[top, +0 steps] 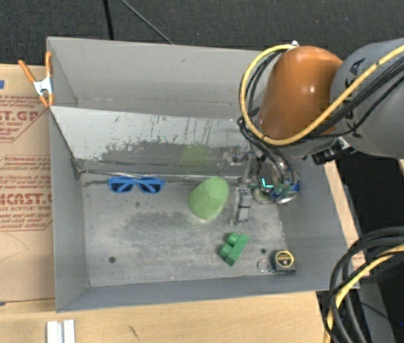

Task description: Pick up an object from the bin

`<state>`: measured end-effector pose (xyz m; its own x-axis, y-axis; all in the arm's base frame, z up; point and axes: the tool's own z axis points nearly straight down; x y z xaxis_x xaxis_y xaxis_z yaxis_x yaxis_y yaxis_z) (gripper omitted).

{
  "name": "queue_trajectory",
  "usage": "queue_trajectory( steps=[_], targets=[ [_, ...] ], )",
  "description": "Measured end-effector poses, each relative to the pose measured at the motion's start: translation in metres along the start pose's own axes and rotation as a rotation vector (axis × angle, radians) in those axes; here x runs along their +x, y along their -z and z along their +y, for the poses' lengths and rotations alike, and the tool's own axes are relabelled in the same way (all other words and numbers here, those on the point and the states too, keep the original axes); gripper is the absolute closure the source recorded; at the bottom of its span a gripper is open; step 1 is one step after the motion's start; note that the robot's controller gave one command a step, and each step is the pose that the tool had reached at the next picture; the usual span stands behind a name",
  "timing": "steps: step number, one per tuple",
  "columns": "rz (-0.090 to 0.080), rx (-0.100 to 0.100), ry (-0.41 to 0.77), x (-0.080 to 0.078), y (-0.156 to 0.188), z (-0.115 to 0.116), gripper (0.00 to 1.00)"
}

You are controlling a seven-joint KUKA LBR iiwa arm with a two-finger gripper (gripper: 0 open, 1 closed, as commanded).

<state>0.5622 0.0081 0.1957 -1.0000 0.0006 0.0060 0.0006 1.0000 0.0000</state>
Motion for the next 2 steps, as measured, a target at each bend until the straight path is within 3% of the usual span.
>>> queue_trajectory(
  steps=[1,2],
  targets=[
    [0.002,0.001,0.076,0.042,-0.131,-0.116,0.00],
    [-0.003,-0.003,0.009,0.059,-0.125,-0.059,0.00]
  ],
)
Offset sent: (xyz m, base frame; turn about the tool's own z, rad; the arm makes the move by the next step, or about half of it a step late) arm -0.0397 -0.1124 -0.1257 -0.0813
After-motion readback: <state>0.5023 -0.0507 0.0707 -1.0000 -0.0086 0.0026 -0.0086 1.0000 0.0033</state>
